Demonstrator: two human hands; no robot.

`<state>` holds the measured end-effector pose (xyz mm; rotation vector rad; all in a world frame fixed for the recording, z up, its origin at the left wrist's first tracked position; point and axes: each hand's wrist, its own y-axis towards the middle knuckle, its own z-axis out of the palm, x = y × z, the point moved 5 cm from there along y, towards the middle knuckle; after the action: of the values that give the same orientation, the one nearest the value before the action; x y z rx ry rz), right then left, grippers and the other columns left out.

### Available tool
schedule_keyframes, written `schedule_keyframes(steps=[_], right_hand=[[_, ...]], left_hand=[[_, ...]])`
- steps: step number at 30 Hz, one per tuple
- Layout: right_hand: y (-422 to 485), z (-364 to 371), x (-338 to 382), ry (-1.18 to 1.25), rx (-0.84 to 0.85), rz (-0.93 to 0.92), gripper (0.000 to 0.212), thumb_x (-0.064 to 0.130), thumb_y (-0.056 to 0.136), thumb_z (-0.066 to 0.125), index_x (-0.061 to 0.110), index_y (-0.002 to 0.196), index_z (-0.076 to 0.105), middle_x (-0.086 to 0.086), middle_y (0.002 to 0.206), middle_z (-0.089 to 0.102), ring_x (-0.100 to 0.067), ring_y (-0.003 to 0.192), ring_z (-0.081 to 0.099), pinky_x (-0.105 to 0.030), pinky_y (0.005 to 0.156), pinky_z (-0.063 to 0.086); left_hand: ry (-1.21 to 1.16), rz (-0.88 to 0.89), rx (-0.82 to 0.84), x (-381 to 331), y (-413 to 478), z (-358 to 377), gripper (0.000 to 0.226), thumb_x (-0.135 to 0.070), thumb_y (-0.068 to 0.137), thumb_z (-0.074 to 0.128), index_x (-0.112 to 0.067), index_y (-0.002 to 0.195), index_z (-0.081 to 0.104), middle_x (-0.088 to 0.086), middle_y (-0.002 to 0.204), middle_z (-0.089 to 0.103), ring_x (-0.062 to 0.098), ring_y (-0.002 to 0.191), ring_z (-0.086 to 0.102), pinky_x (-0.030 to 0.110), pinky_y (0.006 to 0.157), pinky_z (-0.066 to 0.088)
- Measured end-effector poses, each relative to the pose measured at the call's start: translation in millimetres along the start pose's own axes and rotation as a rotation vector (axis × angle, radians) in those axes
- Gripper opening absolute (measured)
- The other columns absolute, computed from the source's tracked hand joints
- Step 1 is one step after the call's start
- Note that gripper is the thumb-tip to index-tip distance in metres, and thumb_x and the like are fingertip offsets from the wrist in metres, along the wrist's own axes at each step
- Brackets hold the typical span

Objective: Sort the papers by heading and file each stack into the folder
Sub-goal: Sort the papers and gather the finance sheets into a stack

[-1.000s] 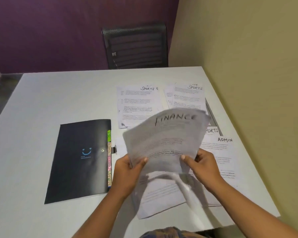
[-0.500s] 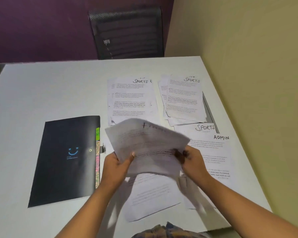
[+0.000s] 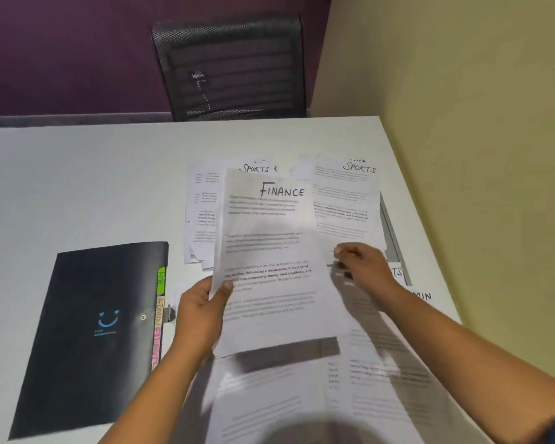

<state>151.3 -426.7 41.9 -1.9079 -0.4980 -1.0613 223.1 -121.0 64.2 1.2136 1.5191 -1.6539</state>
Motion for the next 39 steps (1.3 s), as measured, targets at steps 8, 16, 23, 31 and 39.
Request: schedule_keyframes(steps=[8, 16, 23, 31, 39], right_hand=[[100.4, -66.5, -4.8, -0.554, -0.388, 0.218, 0.054, 0.044, 0.081, 0.064, 0.002, 0.115, 0.057, -0.016, 0.114, 0.065, -0.034, 0.101, 0.063, -0.039, 0.086, 0.055], [119.4, -58.2, -8.4, -0.574, -0.288, 0.319, 0.059, 0.044, 0.073, 0.081, 0.001, 0.105, 0.055, -0.015, 0.107, 0.066, -0.031, 0.09, 0.063, -0.034, 0.075, 0.054], [121.8, -58.9, -4.8, -0.369, -0.334, 0.349, 0.059, 0.023, 0.08, 0.078, 0.004, 0.13, 0.055, -0.013, 0.124, 0.064, -0.032, 0.109, 0.063, -0.032, 0.089, 0.052], [116.8, -68.7, 8.0, -0.291, -0.515, 0.194, 0.015, 0.019, 0.078, 0.074, 0.018, 0.084, 0.06, -0.002, 0.083, 0.065, -0.023, 0.071, 0.061, -0.026, 0.062, 0.046], [112.6, -63.8, 5.1, -0.382, -0.444, 0.228, 0.017, 0.019, 0.079, 0.076, 0.019, 0.074, 0.06, -0.001, 0.077, 0.063, -0.024, 0.072, 0.062, -0.023, 0.061, 0.044]], left_hand=[[-0.022, 0.011, -0.035, -4.4, 36.4, -0.1, 0.016, -0.014, 0.094, 0.062, -0.018, 0.104, 0.074, -0.003, 0.091, 0.078, 0.012, 0.083, 0.075, 0.017, 0.061, 0.055], [-0.142, -0.102, -0.066, 18.5, 86.1, 7.4, 0.016, -0.016, 0.093, 0.064, -0.012, 0.106, 0.072, 0.006, 0.1, 0.077, 0.017, 0.095, 0.072, 0.033, 0.084, 0.058], [-0.139, -0.306, -0.047, 74.7, 98.3, 15.3, 0.013, -0.019, 0.093, 0.065, -0.013, 0.103, 0.072, 0.004, 0.085, 0.078, 0.023, 0.083, 0.073, 0.035, 0.082, 0.057], [-0.081, -0.326, -0.068, 93.4, 98.5, 2.8, 0.014, -0.028, 0.089, 0.071, -0.017, 0.095, 0.075, 0.006, 0.058, 0.041, 0.009, 0.041, 0.018, 0.019, 0.046, 0.014], [-0.105, -0.293, -0.064, 87.6, 96.1, 6.1, 0.016, -0.018, 0.091, 0.067, -0.009, 0.103, 0.073, -0.002, 0.038, 0.038, 0.007, 0.029, 0.018, 0.009, 0.038, 0.016]])
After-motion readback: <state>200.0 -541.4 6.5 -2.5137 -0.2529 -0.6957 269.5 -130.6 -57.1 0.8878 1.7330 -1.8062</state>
